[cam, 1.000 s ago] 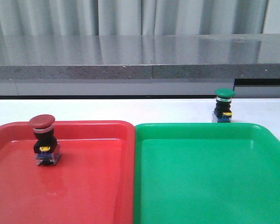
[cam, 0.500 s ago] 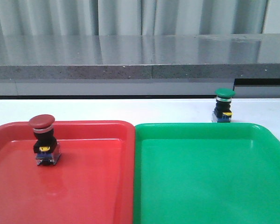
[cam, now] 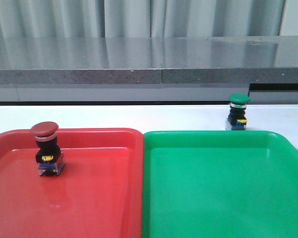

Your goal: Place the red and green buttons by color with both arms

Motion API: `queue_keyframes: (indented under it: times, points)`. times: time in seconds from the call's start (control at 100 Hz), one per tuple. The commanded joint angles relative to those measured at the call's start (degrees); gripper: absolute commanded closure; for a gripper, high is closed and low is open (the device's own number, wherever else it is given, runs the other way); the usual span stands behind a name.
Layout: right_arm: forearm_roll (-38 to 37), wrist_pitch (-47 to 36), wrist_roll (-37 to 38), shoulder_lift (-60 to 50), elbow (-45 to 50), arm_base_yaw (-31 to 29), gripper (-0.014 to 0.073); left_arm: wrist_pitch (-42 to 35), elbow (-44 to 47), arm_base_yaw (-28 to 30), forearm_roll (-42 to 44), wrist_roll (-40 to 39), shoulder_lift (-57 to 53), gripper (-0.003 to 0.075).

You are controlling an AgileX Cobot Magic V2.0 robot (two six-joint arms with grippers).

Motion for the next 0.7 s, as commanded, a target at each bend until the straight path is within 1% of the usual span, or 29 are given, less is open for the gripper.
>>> queue_keyframes:
  times: [0.0, 0.1, 0.17, 0.24, 0.36, 0.46, 0.57, 0.69]
  points:
    - [-0.09, -4.76, 0.01, -1.22, -0.79, -0.54, 0.0703, -4.64, -1.65, 0.05, 0.23, -0.13, 0.26, 0.0739]
    - [-0.09, -4.76, 0.01, -1.22, -0.79, -0.54, 0.0703, -4.95, -1.28, 0.05, 2.62, -0.13, 0.18, 0.0739]
    - [-0.09, -4.76, 0.01, -1.22, -0.79, -0.54, 0.0703, -7.62, 0.18, 0.05, 4.31, -0.13, -0.26, 0.0739]
    - [-0.09, -4.76, 0.01, -1.22, -0.79, -0.54, 0.0703, -13.13, 2.86, 0.31, 4.71, -0.13, -0.98, 0.0739]
    - [-0.09, -4.76, 0.01, -1.22, -0.79, -0.54, 0.0703, -25.32, 9.07, 0.8, 4.71, -0.13, -2.95, 0.0739]
    - [-0.09, -4.76, 0.01, -1.22, -0.79, -0.54, 0.0703, -31.56, 14.38, 0.93, 4.71, -0.13, -4.78, 0.0739]
    - [-0.09, -4.76, 0.01, -1.22, -0.79, -0.54, 0.0703, -34.62, 20.0, 0.93, 4.71, -0.13, -7.19, 0.0739]
    - [-0.09, -4.76, 0.01, -1.22, -0.79, -0.54, 0.0703, -34.65, 24.81, 0.93, 4.16, -0.13, -10.96, 0.0739]
